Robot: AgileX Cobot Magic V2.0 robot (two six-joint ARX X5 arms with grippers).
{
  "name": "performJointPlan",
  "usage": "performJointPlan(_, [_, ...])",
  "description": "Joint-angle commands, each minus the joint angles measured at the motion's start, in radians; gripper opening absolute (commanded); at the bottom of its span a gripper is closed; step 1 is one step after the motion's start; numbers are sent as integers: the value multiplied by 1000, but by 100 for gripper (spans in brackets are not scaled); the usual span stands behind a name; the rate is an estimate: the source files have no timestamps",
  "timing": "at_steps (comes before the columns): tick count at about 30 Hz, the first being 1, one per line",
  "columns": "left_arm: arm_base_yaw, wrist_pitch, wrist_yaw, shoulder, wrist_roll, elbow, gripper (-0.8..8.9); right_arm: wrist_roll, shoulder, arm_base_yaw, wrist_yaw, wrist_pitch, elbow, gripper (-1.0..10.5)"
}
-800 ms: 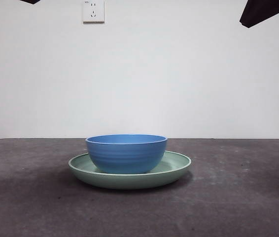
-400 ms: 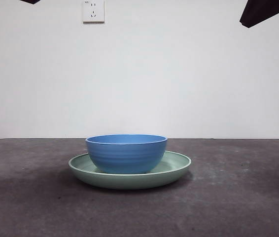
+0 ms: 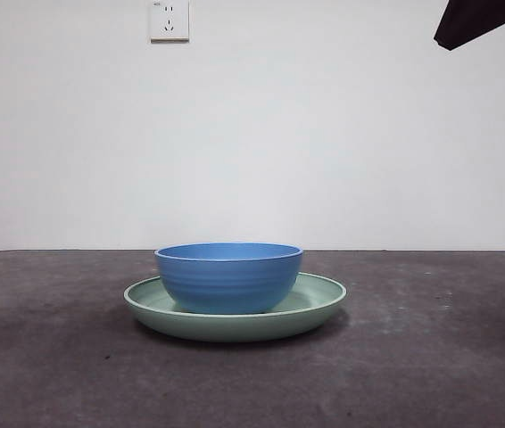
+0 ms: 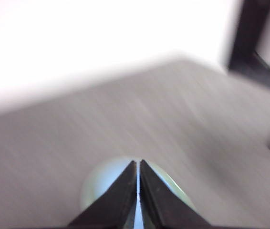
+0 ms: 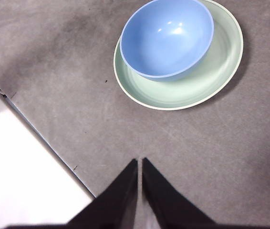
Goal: Pick up the blue bowl, put it on the green plate, put it on desk
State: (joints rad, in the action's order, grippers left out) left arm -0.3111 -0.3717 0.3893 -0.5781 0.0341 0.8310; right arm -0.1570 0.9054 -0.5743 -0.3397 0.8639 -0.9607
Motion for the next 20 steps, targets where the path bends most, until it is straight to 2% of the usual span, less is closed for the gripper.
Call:
performJointPlan(1, [69,203,-89,98,26,-73,9,9,8,-7,0,-6,-18,8])
performJointPlan(4, [144,301,-200,210,26,-176,9,9,8,-7,0,-6,-18,8])
performJointPlan(8, [217,305,-303,343,26,-323,9,9,8,-7,0,-7,-18,8])
performJointPlan(14, [279,306,-319,475,15,-528,9,9,8,-7,0,-7,-18,8])
performJointPlan(20, [292,305,-319,555,-27,-681,9,9,8,-7,0,-6,-18,8])
